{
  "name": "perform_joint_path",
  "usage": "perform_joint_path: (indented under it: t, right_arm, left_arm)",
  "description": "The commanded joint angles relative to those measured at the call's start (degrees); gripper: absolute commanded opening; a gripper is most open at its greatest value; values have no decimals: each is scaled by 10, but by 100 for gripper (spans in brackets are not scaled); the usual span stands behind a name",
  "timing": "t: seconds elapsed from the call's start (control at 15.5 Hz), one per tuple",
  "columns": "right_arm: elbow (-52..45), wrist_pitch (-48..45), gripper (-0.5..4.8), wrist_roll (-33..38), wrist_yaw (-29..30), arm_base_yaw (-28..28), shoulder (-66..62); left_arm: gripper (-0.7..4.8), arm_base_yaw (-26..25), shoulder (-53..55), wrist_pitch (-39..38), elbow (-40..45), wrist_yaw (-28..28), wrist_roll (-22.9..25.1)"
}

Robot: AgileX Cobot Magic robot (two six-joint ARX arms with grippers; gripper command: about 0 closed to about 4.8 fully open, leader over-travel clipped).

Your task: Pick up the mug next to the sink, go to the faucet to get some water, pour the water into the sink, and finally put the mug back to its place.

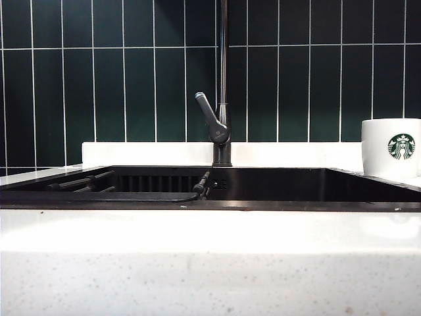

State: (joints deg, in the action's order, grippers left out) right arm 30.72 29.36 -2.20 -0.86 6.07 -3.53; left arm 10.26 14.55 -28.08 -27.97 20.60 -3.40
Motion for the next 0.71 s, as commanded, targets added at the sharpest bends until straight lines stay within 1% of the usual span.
perform_joint_path:
  t: [0.06, 0.13, 0.19, 0.39, 0.52, 0.71]
  right_arm:
    - [-14, 10, 9, 28, -3, 1, 35]
    - [-20, 2, 8, 28, -1, 2, 35]
    - [-31, -2, -4, 28, -1, 3, 35]
    - [-62, -10, -4, 28, -7, 3, 35]
    - [-98, -42, -4, 28, -26, 3, 35]
    - [-131, -98, -4, 52, -58, 3, 35]
  left_arm:
    - [-6, 0, 0, 148, 58, -4, -2]
    - [-6, 0, 0, 186, 79, -5, -1]
    - [-6, 0, -3, 200, 98, -7, -1]
    - [-6, -1, -20, 201, 128, -29, -1]
    - [-6, -1, -54, 209, 155, -72, -1]
    - [-6, -1, -81, 220, 186, -113, -1]
